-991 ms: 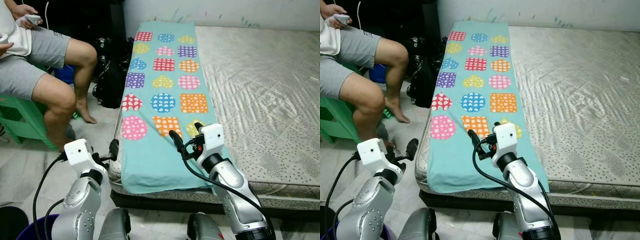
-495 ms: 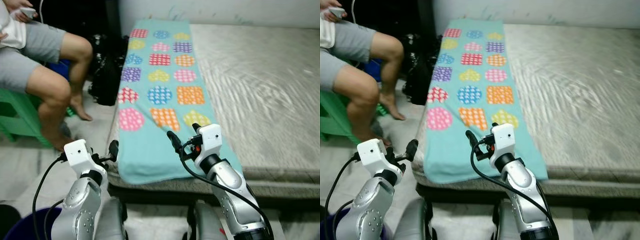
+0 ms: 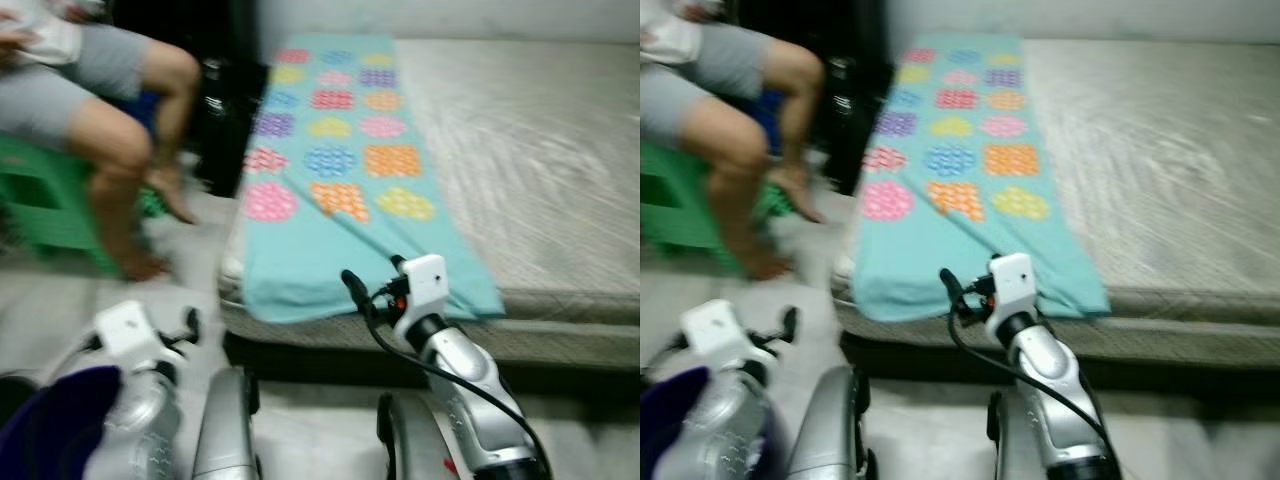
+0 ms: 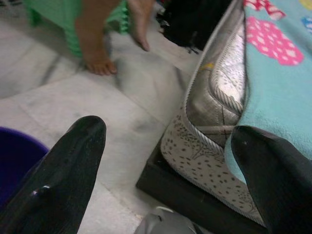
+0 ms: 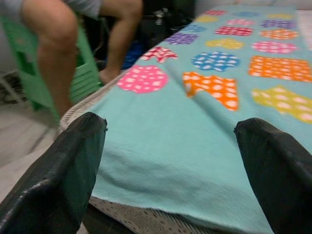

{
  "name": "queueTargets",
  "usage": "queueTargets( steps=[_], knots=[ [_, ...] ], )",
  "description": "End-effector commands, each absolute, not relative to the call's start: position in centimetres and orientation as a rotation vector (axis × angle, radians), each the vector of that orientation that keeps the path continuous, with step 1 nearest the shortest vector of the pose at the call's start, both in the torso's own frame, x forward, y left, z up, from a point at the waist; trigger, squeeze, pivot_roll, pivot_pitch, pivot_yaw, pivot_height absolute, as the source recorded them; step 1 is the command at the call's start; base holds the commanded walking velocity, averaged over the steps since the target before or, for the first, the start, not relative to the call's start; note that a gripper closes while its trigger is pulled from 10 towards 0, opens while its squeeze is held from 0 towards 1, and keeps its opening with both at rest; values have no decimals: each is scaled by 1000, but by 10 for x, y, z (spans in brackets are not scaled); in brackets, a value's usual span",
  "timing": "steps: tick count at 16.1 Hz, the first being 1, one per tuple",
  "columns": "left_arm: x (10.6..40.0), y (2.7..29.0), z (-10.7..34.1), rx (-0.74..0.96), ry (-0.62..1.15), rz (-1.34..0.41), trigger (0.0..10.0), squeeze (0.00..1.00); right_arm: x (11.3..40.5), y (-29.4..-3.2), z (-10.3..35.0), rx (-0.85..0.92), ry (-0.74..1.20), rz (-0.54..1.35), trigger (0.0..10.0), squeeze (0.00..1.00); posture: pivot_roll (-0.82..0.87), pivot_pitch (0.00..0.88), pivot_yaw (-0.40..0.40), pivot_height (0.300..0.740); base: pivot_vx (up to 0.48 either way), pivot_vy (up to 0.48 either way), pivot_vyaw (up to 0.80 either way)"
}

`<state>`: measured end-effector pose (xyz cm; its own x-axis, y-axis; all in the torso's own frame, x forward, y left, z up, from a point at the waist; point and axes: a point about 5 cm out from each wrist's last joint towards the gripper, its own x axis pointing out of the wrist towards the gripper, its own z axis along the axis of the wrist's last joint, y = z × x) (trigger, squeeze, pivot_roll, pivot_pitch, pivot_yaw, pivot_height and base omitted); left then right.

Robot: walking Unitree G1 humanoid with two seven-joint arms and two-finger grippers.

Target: Clean up the room

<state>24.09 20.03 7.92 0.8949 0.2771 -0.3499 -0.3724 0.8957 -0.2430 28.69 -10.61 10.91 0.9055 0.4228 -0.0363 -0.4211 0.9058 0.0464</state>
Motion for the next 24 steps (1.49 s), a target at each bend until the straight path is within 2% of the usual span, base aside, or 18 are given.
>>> queueTargets(
  steps=[1,4,7,9,19,24],
  knots=[
    [243,196,84,-331,303,321,10000,0,289,-110,113,28,31,425,10000,0,-102,118,-5,526,0,0,0],
    [241,192,85,-346,305,277,10000,0,290,-115,112,27,39,402,10000,0,-104,128,-5,526,0,0,0],
    [241,189,85,-354,310,266,10000,0,290,-116,110,25,54,397,10000,0,-105,131,-11,526,0,0,-694],
    [241,187,85,-352,303,243,10000,0,290,-115,111,23,50,401,10000,0,-107,133,-11,526,0,0,0],
    [245,186,86,-336,302,221,10000,0,292,-115,110,21,48,396,10000,0,-101,130,-6,526,354,0,0],
    [246,185,83,-353,321,237,10000,0,295,-115,109,6,45,400,10000,0,-98,131,-9,526,0,0,0]
  ],
)
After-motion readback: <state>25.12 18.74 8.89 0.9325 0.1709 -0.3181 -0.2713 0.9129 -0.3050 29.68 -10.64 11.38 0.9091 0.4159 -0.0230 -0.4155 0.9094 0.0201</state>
